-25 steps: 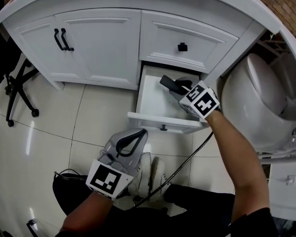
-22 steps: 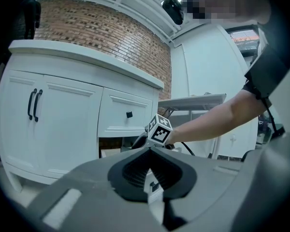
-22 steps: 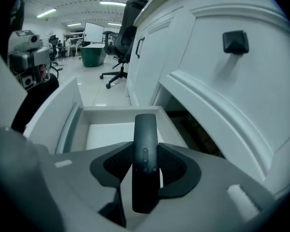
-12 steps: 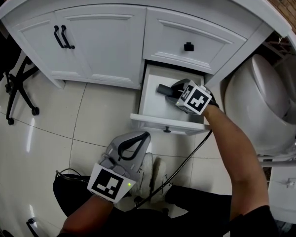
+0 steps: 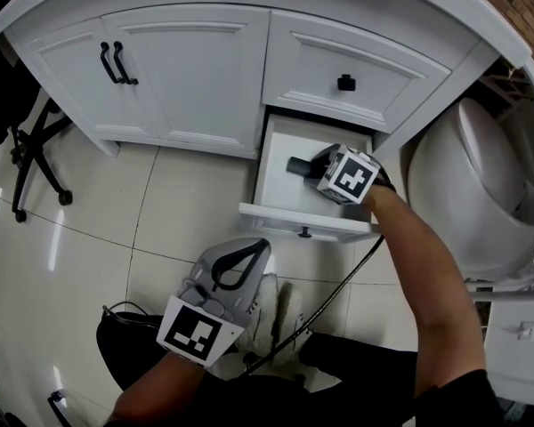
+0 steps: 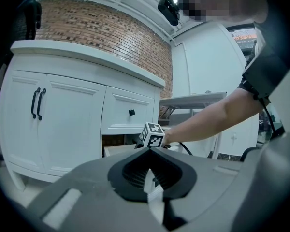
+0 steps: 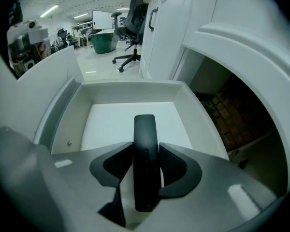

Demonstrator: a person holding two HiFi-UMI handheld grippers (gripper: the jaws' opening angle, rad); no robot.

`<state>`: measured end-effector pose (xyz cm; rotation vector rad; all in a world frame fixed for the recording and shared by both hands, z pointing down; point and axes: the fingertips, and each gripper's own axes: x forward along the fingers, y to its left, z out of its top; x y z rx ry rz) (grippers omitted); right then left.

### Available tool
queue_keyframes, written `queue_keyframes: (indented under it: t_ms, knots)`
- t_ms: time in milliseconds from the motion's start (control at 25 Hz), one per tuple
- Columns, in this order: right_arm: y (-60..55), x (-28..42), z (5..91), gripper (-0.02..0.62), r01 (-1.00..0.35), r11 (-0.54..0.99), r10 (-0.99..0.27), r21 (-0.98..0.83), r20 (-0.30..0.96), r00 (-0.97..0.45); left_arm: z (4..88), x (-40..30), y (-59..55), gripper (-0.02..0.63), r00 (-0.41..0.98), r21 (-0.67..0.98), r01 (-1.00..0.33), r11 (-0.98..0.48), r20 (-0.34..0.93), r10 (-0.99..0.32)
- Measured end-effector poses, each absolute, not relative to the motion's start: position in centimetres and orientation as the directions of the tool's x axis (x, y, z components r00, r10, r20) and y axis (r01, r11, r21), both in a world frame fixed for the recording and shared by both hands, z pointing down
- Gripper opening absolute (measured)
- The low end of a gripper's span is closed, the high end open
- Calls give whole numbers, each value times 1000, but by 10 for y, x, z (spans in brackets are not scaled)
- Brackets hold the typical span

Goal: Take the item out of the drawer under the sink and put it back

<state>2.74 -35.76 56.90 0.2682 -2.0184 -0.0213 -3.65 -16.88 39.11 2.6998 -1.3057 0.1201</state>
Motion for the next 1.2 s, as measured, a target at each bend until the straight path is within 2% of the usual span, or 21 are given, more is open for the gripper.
queue_keyframes:
  t_ms: [160, 440, 560, 760, 880, 1000, 1200]
  knots:
    - [-364, 41, 565, 175, -217, 962, -242, 167, 890, -385, 389, -37, -168, 5, 621, 88, -784, -615, 128, -773]
    - [-361, 35, 516, 162, -222, 937, -343, 269, 828, -443, 384, -38, -161, 5, 615, 73, -789, -610, 121, -780]
    - [-357, 36, 494, 122, -229, 918, -394, 323, 799, -455, 376, -39, -157, 6, 610, 70, -792, -606, 108, -785]
    - [-345, 42, 460, 9, -267, 882, -471, 388, 744, -474, 370, -45, -152, 5, 596, 56, -803, -594, 110, -795]
    - [-333, 43, 443, 8, -286, 870, -493, 401, 711, -501, 363, -48, -147, 5, 593, 56, -805, -591, 103, -799]
    - [-317, 45, 420, 8, -363, 854, -519, 372, 653, -551, 356, -47, -141, 5, 603, 70, -798, -599, 95, -792]
    - [-269, 55, 391, 8, -550, 810, -566, 203, 514, -644, 359, -50, -138, 5, 608, 95, -794, -601, 117, -785]
